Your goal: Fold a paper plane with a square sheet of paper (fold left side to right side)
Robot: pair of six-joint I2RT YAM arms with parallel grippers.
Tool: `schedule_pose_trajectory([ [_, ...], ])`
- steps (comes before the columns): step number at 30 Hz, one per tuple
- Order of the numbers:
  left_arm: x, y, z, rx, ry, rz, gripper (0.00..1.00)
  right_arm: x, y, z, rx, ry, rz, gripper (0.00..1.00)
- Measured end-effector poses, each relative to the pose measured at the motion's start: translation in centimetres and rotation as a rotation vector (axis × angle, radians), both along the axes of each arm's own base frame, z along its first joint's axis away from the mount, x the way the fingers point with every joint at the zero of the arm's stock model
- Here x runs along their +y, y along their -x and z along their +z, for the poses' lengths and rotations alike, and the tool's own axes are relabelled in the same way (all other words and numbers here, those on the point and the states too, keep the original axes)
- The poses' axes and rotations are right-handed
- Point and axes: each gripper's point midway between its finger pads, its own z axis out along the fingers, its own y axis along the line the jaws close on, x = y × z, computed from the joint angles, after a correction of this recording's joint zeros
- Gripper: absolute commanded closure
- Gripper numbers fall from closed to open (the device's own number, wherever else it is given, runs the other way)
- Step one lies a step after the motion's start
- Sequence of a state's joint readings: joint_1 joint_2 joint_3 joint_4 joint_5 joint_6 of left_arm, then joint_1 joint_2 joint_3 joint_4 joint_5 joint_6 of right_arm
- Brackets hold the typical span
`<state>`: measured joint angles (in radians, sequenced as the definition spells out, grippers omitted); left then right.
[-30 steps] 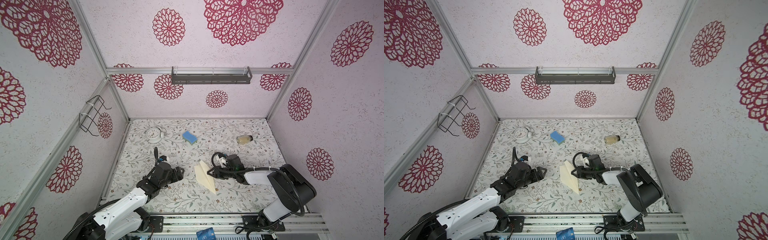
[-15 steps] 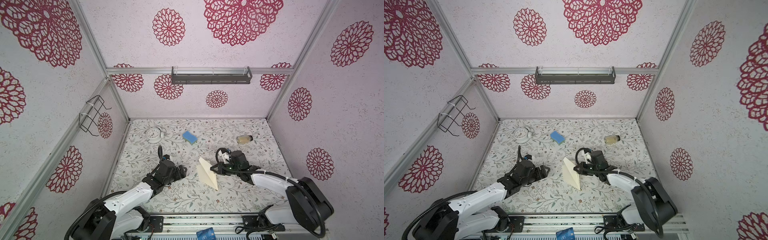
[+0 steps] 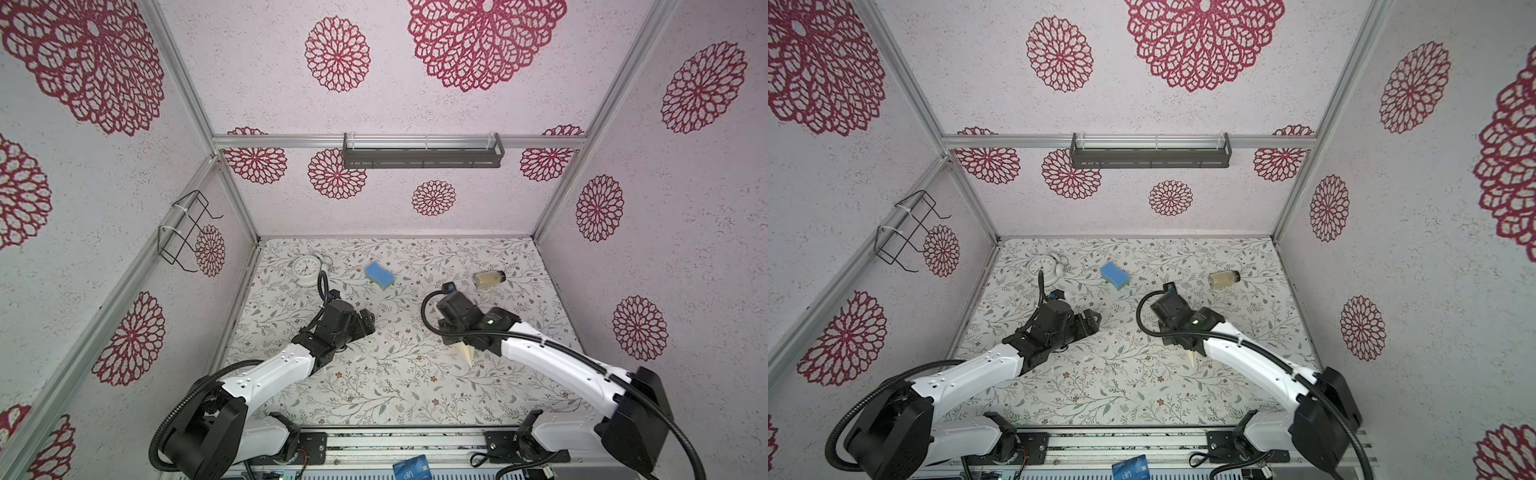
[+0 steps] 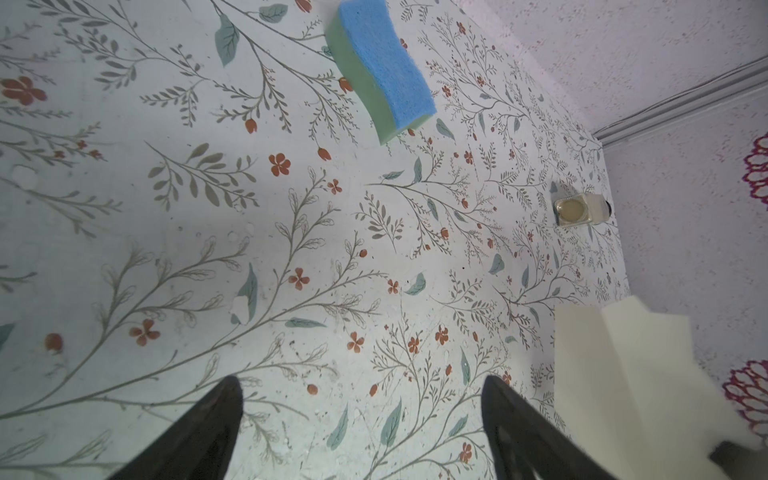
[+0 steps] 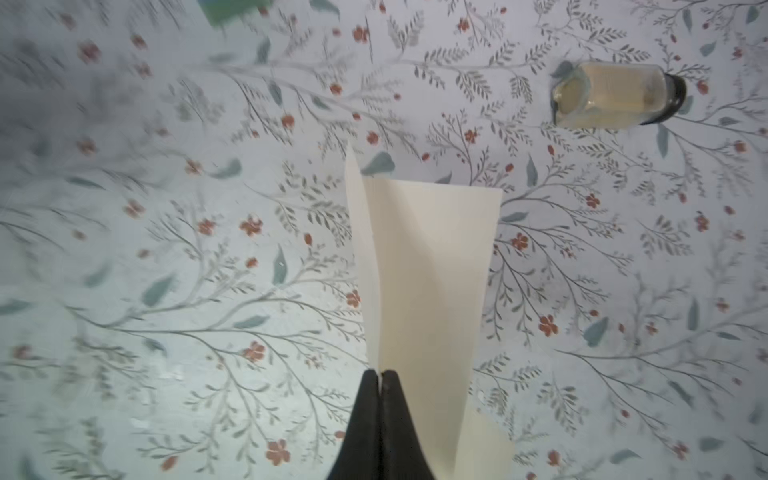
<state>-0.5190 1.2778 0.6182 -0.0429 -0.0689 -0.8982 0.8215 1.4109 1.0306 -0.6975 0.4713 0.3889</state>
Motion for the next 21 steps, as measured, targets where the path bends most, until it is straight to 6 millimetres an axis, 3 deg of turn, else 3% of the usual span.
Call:
schedule_pose_trajectory([
  [2, 0.5, -0.2, 0.0, 0.002, 0.003, 0.013, 0.08, 0.9, 0.7, -2.1, 0.031, 0.118, 0.039, 0.66],
  [6, 1.4, -0.3, -0.2, 0.009, 0.011, 0.034, 0.08, 3.8, 1.3, -4.8, 0.079, 0.143, 0.093, 0.39],
  [9, 2.1, 0.0, -0.6, 0.019, 0.013, 0.043, 0.08, 5.5, 1.3, -4.5, 0.091, 0.028, 0.096, 0.36],
  [13, 2.5, 0.5, -0.6, 0.022, 0.004, 0.037, 0.08, 6.5, 0.2, -2.3, 0.075, -0.196, 0.064, 0.36],
  [17, 2.6, 0.9, -0.3, 0.017, 0.01, 0.032, 0.07, 4.6, -0.4, -1.0, 0.077, -0.355, -0.004, 0.36],
  [21, 2.6, 1.7, -1.0, 0.035, 0.017, 0.02, 0.07, 1.7, 0.0, -1.5, 0.105, -0.456, -0.078, 0.39],
])
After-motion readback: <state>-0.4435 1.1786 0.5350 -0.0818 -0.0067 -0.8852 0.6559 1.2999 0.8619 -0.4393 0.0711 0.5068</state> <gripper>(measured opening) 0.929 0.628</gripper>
